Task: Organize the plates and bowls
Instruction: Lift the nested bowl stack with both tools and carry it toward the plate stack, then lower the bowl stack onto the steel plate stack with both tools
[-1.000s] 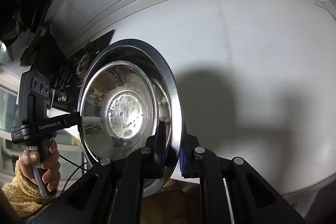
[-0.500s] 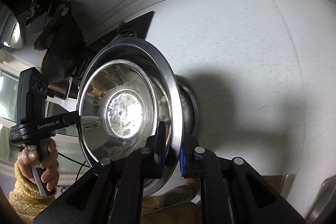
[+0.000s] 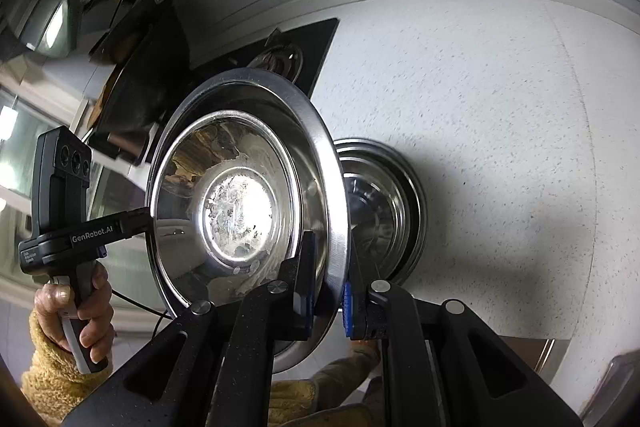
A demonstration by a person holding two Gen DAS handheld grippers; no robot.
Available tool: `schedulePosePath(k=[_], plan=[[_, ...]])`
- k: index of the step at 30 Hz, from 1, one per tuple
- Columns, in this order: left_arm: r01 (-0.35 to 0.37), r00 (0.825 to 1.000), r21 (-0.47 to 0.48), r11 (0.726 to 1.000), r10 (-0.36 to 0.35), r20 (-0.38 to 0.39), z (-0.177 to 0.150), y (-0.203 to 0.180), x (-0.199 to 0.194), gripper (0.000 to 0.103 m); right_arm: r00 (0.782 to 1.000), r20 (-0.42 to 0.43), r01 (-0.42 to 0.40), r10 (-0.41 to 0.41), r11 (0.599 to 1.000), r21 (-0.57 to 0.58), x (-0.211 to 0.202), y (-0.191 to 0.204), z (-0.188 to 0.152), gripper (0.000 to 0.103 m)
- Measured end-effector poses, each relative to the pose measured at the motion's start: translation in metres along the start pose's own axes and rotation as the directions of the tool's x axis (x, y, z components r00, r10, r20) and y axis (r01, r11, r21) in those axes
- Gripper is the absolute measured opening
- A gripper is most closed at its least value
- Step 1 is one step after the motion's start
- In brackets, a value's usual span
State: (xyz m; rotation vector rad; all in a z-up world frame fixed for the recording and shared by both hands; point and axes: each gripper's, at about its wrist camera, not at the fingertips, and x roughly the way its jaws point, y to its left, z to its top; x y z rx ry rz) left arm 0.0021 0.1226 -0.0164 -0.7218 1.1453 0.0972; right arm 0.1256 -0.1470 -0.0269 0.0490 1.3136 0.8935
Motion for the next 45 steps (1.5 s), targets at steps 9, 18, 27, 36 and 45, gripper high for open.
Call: schedulePosePath(k=[9, 18, 27, 36, 45], plan=[[-0.044, 0.999, -0.046, 0.998, 0.043, -0.028, -0.014, 0.016, 0.012, 0.006, 0.998, -0.038, -0.045, 0.046, 0.999, 0.03, 0.023, -0.009, -0.011, 0.011], [-0.017, 0.999, -0.026, 1.0, 0.016, -0.048, 0.0, 0.031, 0.038, 0.006, 1.0, -0.014, -0.002, 0.003, 0.998, 0.064, 0.037, -0.01, -0.007, 0.011], [-0.021, 0.993, -0.037, 0.999, 0.017, -0.12, 0.006, 0.052, 0.087, 0.006, 0.999, -0.041, 0.025, -0.018, 0.987, 0.162, 0.07, -0.032, -0.016, 0.011], [-0.036, 0.991, -0.027, 0.999, 0.032, -0.133, 0.018, 0.06, 0.114, 0.006, 0.998, -0.052, 0.04, -0.032, 0.985, 0.165, 0.087, -0.041, -0.009, 0.011], [-0.036, 0.989, -0.044, 0.998, 0.029, -0.146, 0.019, 0.067, 0.136, 0.007, 0.995, -0.061, 0.081, -0.073, 0.987, 0.142, 0.093, -0.048, -0.004, 0.011]])
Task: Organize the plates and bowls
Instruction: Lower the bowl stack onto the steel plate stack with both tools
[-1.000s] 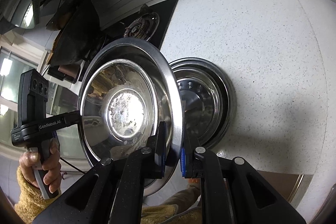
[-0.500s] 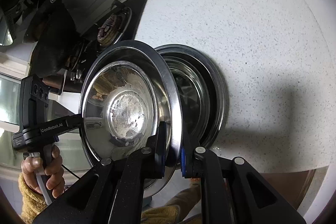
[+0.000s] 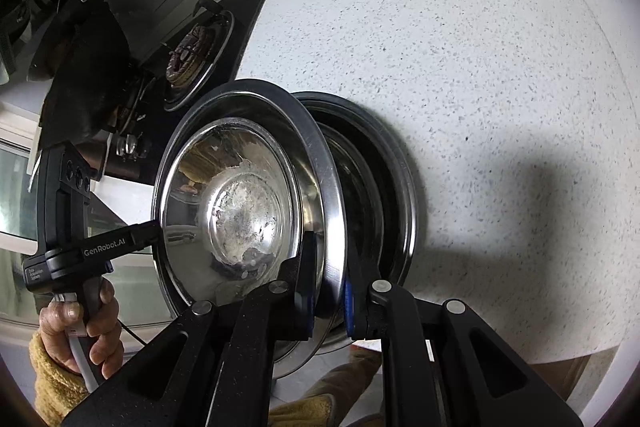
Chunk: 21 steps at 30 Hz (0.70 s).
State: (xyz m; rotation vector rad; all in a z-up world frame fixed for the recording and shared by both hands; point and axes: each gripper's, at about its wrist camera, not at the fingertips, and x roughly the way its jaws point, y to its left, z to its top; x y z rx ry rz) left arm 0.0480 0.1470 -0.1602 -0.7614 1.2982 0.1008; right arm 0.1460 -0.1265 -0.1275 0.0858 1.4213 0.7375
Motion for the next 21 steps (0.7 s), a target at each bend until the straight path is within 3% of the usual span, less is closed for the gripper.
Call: schedulePosePath(k=[8, 21], plan=[[0.002, 1.0, -0.01, 1.0, -0.002, -0.017, -0.002, 0.004, 0.015, 0.007, 1.0, -0.001, -0.016, 0.016, 1.0, 0.018, 0.009, -0.012, 0.0, 0.011], [-0.027, 1.0, 0.036, 0.999, 0.027, 0.016, 0.0, -0.003, 0.017, 0.008, 1.0, 0.019, -0.012, 0.012, 1.0, -0.002, 0.003, -0.013, -0.001, 0.012]])
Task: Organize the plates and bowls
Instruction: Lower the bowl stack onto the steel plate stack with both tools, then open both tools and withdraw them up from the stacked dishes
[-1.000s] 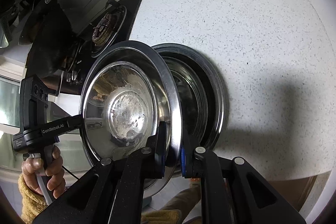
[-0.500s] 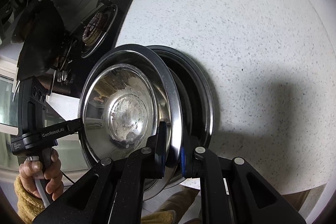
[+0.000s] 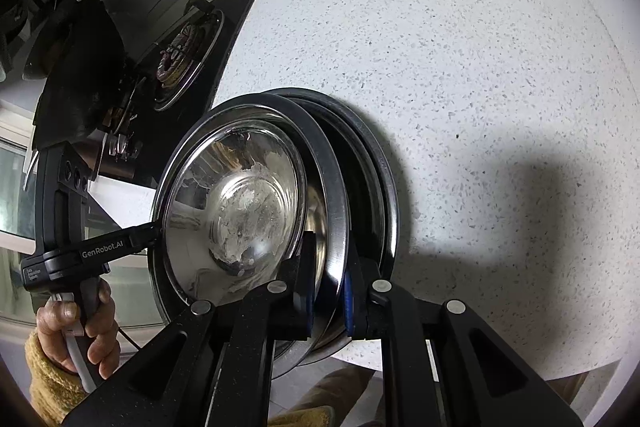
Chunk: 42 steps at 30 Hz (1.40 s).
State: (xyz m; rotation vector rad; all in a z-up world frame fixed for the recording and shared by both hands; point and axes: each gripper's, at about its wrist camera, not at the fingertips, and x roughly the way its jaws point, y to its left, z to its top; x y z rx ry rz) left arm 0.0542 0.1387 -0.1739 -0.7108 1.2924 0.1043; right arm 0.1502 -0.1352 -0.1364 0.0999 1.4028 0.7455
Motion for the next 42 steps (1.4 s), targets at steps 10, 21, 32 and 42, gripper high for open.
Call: schedulePosePath(k=[10, 21, 32, 42], plan=[[-0.026, 0.999, 0.029, 0.999, 0.025, 0.044, -0.001, -0.005, -0.007, 0.009, 1.0, 0.017, -0.006, 0.006, 1.0, 0.006, -0.003, 0.0, -0.003, 0.012], [-0.081, 0.988, 0.081, 0.993, 0.069, 0.14, -0.008, -0.013, -0.022, 0.015, 0.996, 0.067, 0.052, -0.05, 0.998, -0.024, -0.009, 0.009, -0.008, 0.013], [-0.126, 0.967, 0.12, 0.985, 0.095, 0.237, -0.017, -0.023, -0.046, 0.027, 0.987, 0.122, 0.107, -0.101, 0.993, -0.045, -0.02, 0.025, -0.007, 0.021], [-0.193, 0.939, 0.165, 0.967, 0.133, 0.318, -0.026, -0.04, -0.059, 0.031, 0.975, 0.183, 0.136, -0.123, 0.989, -0.059, -0.032, 0.035, -0.01, 0.022]])
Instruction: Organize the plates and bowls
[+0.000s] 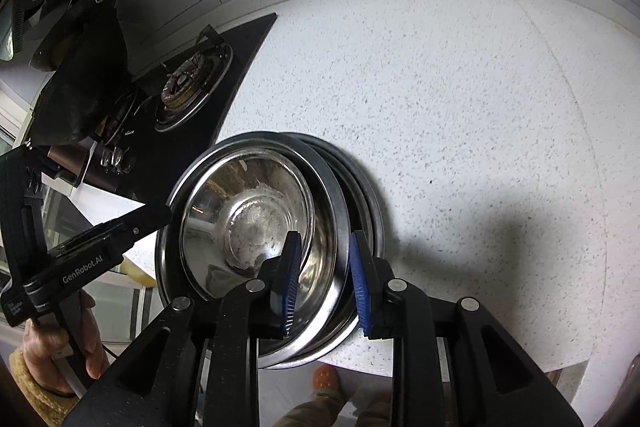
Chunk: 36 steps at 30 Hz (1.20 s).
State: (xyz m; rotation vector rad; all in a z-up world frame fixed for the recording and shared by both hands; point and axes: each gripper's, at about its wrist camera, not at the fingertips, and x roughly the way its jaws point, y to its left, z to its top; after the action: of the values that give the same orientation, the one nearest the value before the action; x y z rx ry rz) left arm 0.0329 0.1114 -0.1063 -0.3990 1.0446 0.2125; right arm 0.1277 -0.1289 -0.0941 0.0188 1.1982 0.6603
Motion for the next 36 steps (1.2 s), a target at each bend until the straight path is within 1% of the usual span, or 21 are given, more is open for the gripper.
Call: schedulePosePath(k=[6, 9, 11, 13, 15, 18, 21, 23, 26, 28, 31, 34, 36], plan=[[-0.013, 0.999, 0.027, 1.0, 0.012, 0.049, -0.006, -0.007, -0.013, 0.031, 0.999, 0.044, 0.023, -0.022, 1.0, -0.017, -0.01, 0.008, -0.003, 0.022], [-0.009, 0.998, 0.034, 0.999, 0.007, 0.059, -0.008, -0.01, -0.017, 0.031, 0.997, 0.067, 0.035, -0.034, 0.999, -0.018, -0.016, 0.007, -0.005, 0.022], [-0.011, 0.997, 0.039, 0.999, 0.008, 0.07, -0.011, -0.012, -0.02, 0.031, 0.996, 0.081, 0.041, -0.04, 0.999, -0.018, -0.019, 0.007, -0.006, 0.024], [-0.019, 0.996, 0.052, 0.998, 0.015, 0.088, -0.014, -0.015, -0.024, 0.031, 0.993, 0.105, 0.055, -0.053, 0.998, -0.018, -0.025, 0.007, -0.009, 0.029], [-0.023, 0.995, 0.06, 0.998, 0.017, 0.101, -0.016, -0.018, -0.028, 0.031, 0.99, 0.123, 0.066, -0.063, 0.998, -0.019, -0.03, 0.006, -0.011, 0.029], [-0.033, 0.99, 0.078, 0.996, 0.022, 0.14, -0.02, -0.024, -0.038, 0.031, 0.986, 0.148, 0.078, -0.074, 0.997, -0.019, -0.04, 0.005, -0.015, 0.029], [-0.044, 0.983, 0.097, 0.994, 0.026, 0.18, -0.025, -0.031, -0.051, 0.031, 0.981, 0.174, 0.094, -0.089, 0.995, -0.019, -0.051, 0.004, -0.02, 0.034], [-0.049, 0.978, 0.106, 0.993, 0.026, 0.208, -0.029, -0.034, -0.06, 0.031, 0.976, 0.194, 0.103, -0.097, 0.994, -0.023, -0.059, 0.003, -0.024, 0.035], [-0.032, 0.974, 0.099, 0.995, 0.009, 0.226, -0.035, -0.036, -0.072, 0.031, 0.973, 0.211, 0.105, -0.098, 0.994, -0.02, -0.068, 0.001, -0.031, 0.036], [-0.046, 0.97, 0.102, 0.994, 0.02, 0.244, -0.039, -0.037, -0.079, 0.031, 0.97, 0.22, 0.109, -0.103, 0.994, -0.017, -0.073, -0.001, -0.036, 0.042], [-0.084, 0.962, 0.107, 0.991, 0.053, 0.268, -0.045, -0.038, -0.087, 0.031, 0.966, 0.235, 0.116, -0.109, 0.993, -0.015, -0.081, -0.004, -0.043, 0.042], [-0.064, 0.962, 0.096, 0.993, 0.036, 0.271, -0.052, -0.038, -0.092, 0.031, 0.963, 0.245, 0.113, -0.109, 0.994, -0.003, -0.089, -0.008, -0.052, 0.042], [-0.065, 0.959, 0.092, 0.994, 0.037, 0.281, -0.056, -0.039, -0.097, 0.031, 0.963, 0.247, 0.11, -0.108, 0.994, 0.006, -0.093, -0.01, -0.056, 0.042]])
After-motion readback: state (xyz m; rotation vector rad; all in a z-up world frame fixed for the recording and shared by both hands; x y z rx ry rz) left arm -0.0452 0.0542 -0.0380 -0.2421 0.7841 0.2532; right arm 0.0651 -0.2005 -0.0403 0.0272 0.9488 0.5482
